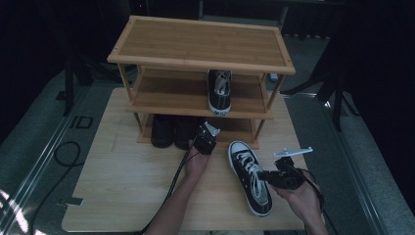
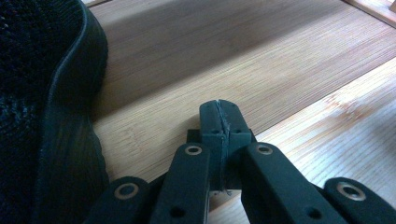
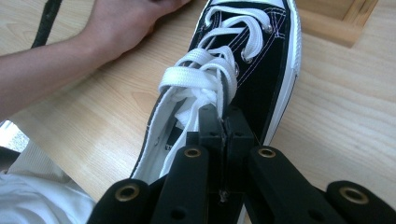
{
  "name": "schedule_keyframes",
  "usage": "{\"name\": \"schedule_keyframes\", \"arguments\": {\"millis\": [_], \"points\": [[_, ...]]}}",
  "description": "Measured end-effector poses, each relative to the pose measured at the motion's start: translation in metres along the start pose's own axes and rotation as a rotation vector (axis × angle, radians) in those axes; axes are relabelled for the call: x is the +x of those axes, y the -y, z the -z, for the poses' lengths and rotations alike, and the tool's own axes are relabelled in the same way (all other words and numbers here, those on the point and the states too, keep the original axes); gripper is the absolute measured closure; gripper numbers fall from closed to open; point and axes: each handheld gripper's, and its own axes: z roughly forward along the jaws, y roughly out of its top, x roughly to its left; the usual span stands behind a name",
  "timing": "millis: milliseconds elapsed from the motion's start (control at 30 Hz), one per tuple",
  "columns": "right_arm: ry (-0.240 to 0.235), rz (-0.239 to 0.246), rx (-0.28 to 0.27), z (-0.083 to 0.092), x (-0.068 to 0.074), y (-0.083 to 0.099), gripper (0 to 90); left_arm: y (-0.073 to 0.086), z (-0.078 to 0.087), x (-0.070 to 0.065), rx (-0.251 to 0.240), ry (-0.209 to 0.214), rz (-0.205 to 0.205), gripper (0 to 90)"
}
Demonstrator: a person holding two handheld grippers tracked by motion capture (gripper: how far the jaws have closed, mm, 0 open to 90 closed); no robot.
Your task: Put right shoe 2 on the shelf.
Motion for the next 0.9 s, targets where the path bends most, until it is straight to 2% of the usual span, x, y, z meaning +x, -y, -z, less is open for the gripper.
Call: {"name": "schedule_keyframes", "arguments": {"millis": [267, 500, 700, 900], "points": [[-0.020, 0.055, 0.018, 0.013, -0.001, -0.015, 89.0, 0.000, 0.000, 0.000, 0.000, 0.000, -0.001, 90.0], [-0.061, 0.098, 0.012, 0.033, -0.003, -0.028, 89.0, 0.000, 0.000, 0.000, 0.000, -0.001, -0.001, 90.0], [-0.070, 0.132, 0.001, 0.052, -0.004, -0.039, 89.0, 0.000, 0.000, 0.000, 0.000, -0.001, -0.001, 90.0], [-0.082, 0.159, 0.002, 0.063, -0.004, -0.046, 89.0, 0.000, 0.000, 0.000, 0.000, -0.002, -0.001, 90.0]]}}
